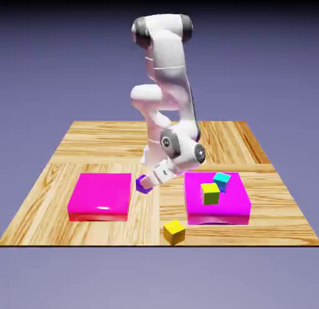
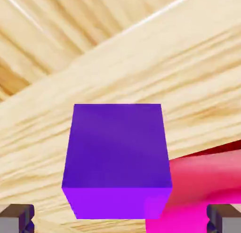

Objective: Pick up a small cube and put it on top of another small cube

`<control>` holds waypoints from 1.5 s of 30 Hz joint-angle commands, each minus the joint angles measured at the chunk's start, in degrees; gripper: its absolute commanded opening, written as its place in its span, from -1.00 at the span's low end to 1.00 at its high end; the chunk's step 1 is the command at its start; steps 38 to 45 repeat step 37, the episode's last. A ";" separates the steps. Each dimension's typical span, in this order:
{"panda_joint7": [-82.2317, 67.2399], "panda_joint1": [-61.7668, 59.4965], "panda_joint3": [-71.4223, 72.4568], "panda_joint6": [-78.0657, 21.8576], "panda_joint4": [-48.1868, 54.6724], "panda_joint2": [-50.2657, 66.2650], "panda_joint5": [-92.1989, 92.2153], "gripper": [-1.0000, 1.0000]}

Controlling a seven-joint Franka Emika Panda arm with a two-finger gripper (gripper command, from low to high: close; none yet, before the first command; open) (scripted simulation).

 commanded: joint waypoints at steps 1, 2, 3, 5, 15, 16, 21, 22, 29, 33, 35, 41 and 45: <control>1.58 -0.30 -1.25 1.42 -0.12 1.91 -2.45 0.00; 1.58 -0.30 -1.25 1.42 -0.12 1.91 -2.45 -1.00; 1.58 -0.30 -1.25 1.42 -0.12 1.91 -2.45 -1.00; -1.64 0.32 1.29 -1.47 0.13 -1.98 2.53 -1.00; -12.61 -1.45 10.99 -6.41 15.07 -1.37 1.87 -1.00; -13.77 -1.32 11.55 -7.20 17.15 -0.38 0.82 -1.00; -19.53 -0.67 14.36 -11.12 27.53 4.55 -4.44 -1.00; -20.68 -0.54 14.93 -11.91 29.61 5.54 -5.49 -1.00; -29.00 4.01 15.90 -21.37 40.92 11.48 -10.47 -1.00; -26.17 2.51 12.84 -17.08 39.85 15.61 -15.42 -1.00; -25.78 2.30 12.43 -16.49 39.71 16.17 -16.09 1.00; -27.19 3.07 13.94 -18.66 40.22 14.10 -13.60 1.00; -27.19 3.07 13.94 -18.66 40.22 14.10 -13.60 1.00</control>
